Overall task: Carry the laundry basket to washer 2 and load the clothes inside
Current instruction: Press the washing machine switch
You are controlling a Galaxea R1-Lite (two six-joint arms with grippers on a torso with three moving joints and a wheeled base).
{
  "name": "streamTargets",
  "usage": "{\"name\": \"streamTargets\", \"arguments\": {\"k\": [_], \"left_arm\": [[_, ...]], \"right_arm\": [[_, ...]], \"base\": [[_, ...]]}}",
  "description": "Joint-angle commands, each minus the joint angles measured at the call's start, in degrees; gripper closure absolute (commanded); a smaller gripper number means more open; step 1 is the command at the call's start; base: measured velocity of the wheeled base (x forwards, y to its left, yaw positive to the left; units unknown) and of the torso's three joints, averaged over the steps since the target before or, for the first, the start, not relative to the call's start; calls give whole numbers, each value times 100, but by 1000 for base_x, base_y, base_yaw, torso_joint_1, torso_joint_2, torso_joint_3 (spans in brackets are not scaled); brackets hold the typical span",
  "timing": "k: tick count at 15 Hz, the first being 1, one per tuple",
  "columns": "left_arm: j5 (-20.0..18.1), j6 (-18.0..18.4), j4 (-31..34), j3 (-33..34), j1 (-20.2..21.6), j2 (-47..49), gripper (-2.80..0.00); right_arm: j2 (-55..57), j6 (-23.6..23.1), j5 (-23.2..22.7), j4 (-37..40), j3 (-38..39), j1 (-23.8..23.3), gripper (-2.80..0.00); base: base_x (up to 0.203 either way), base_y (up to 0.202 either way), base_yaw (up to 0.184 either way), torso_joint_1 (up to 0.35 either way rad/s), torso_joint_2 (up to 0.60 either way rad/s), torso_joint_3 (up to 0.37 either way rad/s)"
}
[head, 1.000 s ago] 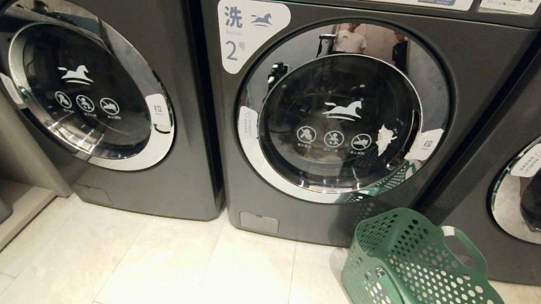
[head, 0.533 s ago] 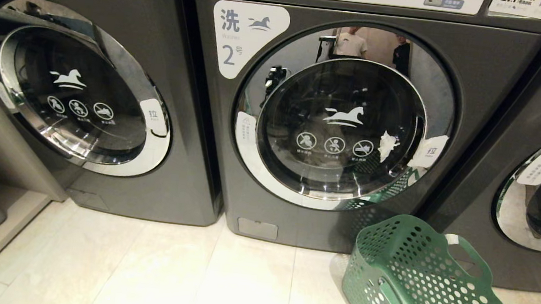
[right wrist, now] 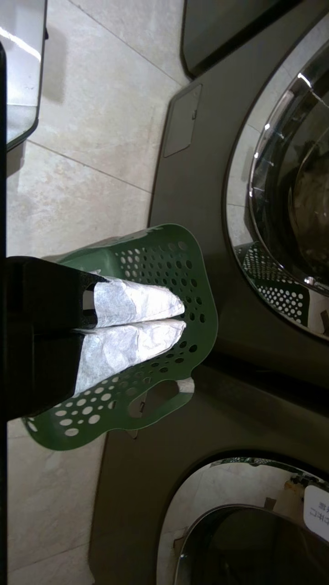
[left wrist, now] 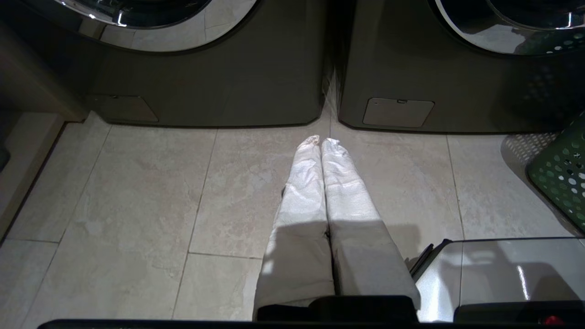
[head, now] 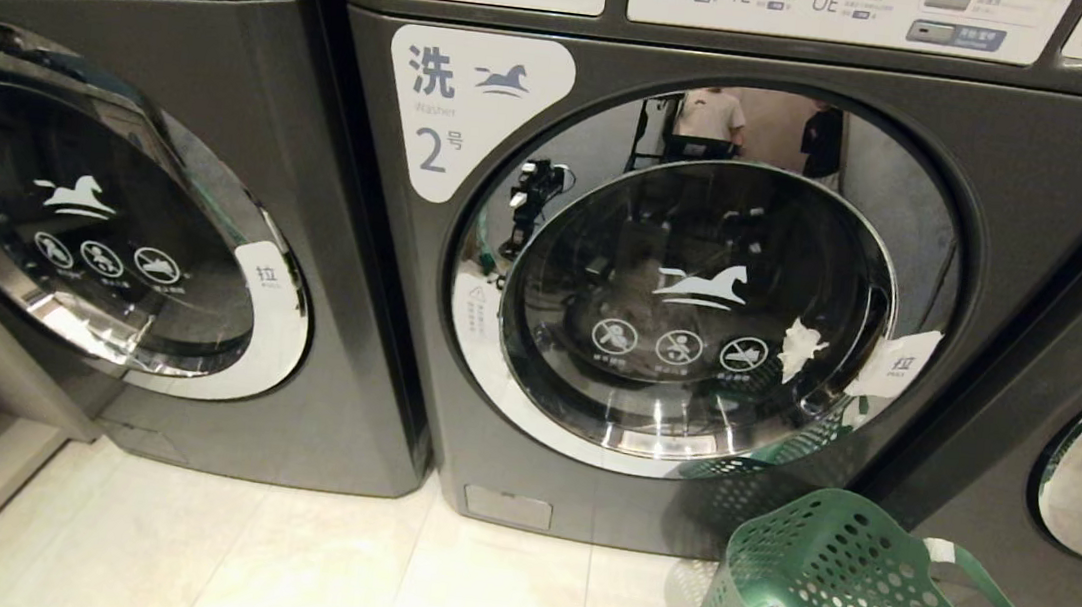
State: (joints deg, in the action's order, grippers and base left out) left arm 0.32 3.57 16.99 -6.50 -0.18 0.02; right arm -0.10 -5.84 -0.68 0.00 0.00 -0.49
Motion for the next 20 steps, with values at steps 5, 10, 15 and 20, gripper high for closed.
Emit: {"name": "streamTargets", "arguments": {"k": [5, 10, 15, 20], "left_arm": [[33, -76, 6, 8, 1, -11, 0], [3, -6, 6, 0, 1, -11, 0], [11, -54, 6, 2, 1, -11, 0], [-50, 65, 6, 8, 1, -11, 0]], "right_arm": [[10, 76, -2, 9, 0, -4, 0], [10, -50, -11, -1, 0, -4, 0], [816, -379, -414, 110, -1845, 3, 0], [4308, -371, -1880, -72, -4233, 85, 0]], "base": [[182, 0, 0, 4, 3, 3], [0, 0, 0, 0, 0, 0], [0, 0, 0, 0, 0, 0], [0, 0, 0, 0, 0, 0]]}}
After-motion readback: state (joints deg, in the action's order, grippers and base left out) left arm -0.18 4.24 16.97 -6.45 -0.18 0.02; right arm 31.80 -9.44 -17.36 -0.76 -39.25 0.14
